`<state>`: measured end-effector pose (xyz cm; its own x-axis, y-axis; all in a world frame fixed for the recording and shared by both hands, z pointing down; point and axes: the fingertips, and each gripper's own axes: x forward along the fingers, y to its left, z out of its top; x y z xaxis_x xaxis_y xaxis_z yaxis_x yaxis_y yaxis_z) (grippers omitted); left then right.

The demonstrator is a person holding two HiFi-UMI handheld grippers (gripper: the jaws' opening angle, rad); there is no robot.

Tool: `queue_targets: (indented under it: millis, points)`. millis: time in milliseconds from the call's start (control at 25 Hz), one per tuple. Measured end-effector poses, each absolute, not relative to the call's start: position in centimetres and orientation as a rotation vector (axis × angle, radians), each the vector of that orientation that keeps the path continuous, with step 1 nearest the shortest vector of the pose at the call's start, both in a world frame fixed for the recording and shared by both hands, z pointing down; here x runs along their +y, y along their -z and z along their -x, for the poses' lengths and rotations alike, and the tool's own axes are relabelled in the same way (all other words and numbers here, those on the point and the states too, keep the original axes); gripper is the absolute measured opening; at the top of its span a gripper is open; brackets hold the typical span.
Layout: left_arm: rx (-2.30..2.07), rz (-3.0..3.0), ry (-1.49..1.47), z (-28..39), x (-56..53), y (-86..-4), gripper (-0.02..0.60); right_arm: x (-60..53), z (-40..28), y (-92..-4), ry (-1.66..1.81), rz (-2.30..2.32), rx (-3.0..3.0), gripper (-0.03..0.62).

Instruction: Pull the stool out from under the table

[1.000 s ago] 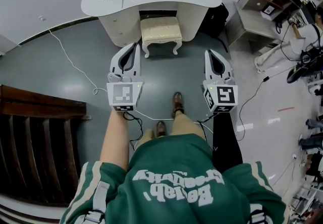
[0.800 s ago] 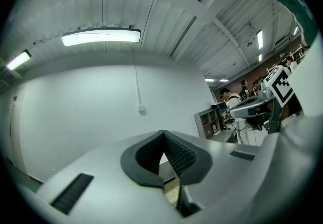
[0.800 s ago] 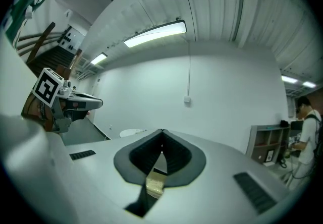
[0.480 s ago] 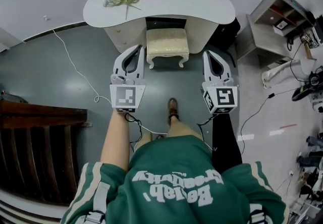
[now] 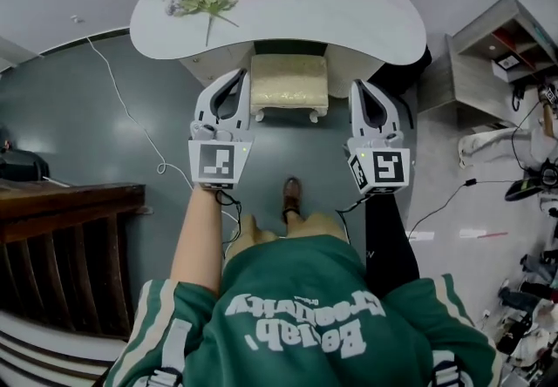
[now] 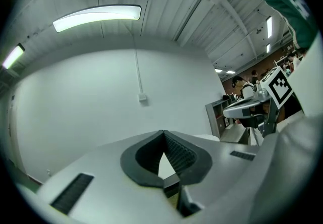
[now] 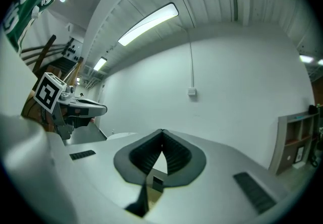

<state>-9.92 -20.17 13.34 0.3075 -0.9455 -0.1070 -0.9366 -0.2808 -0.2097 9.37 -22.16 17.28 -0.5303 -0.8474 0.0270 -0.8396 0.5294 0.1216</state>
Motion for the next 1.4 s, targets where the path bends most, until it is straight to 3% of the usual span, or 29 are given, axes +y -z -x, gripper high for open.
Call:
queue_targets:
  millis: [920, 1120, 1160, 1280, 1400]
  points:
    - [1.760, 2.460, 0.128, 13.4, -30.5, -27.4, 0.014, -29.8, -6.9, -32.6, -0.076, -1.482, -2.588, 0.011]
    - [1.702, 2.535, 0.138, 14.6, -32.9, -33.0, 0.023, -31.6, -5.3, -37.4, -0.045, -1.474, -2.516, 0.075]
    - [1.680, 2.561, 0.140, 14.6, -33.1, -34.2, 0.054, -31.8, -5.1, -38.3, -0.046, -1.475, -2.505, 0.096]
    - [1.613, 2.601, 0.156, 14.6, -33.9, -37.6, 0.239, -32.4, -4.7, -41.0, -0.065, -1.478, -2.482, 0.153]
    - [1.605, 2.623, 0.150, 15.0, -34.2, -40.6, 0.282, -32.6, -4.8, -44.0, -0.095, -1.470, -2.459, 0.211]
